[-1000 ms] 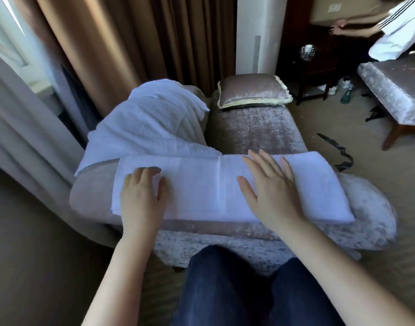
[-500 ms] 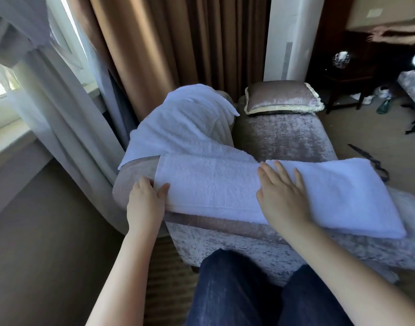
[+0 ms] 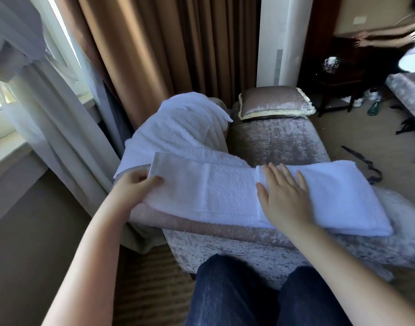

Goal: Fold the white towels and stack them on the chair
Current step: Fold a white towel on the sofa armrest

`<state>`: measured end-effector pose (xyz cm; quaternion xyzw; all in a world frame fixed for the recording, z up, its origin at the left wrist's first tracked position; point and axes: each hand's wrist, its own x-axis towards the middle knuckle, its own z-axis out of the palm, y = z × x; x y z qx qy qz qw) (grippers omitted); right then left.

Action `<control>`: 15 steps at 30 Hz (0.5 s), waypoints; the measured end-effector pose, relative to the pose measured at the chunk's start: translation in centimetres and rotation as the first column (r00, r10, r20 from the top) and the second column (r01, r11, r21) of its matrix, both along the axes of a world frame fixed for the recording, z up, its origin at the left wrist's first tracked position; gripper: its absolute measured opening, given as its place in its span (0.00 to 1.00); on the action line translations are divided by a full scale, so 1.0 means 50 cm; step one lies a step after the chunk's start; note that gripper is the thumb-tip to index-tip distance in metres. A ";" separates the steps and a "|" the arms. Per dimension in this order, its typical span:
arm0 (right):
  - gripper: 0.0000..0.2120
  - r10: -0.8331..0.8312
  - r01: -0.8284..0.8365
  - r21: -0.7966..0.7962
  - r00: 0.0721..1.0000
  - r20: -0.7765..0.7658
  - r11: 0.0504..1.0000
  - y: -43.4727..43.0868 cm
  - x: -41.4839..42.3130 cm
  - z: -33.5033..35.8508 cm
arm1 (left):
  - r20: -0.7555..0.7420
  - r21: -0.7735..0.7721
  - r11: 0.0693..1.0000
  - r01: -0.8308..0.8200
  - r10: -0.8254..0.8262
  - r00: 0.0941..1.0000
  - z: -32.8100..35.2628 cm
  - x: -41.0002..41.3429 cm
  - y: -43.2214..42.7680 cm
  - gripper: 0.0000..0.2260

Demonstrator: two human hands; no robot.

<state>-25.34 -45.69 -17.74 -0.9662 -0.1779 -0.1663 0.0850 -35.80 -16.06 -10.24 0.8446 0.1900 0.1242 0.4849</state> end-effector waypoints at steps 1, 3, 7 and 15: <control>0.32 0.005 -0.005 0.004 1.000 -0.004 1.000 0.001 0.000 -0.003 | 0.045 -0.055 0.998 0.040 -0.037 0.998 0.024 -0.002 -0.015 0.26; 0.31 0.036 -0.035 0.029 0.999 -0.039 0.999 0.005 0.003 0.003 | 0.140 -0.095 0.983 0.159 -0.145 0.980 0.073 -0.001 -0.057 0.25; 0.19 0.270 -0.178 0.523 0.957 -0.104 0.833 -0.035 0.011 0.083 | 0.229 0.014 0.928 0.372 -0.366 0.902 0.160 0.024 -0.183 0.16; 0.17 0.422 -0.061 0.911 0.897 -0.129 0.408 -0.160 -0.012 0.293 | 0.221 0.285 0.801 0.527 -0.590 0.777 0.194 0.121 -0.449 0.10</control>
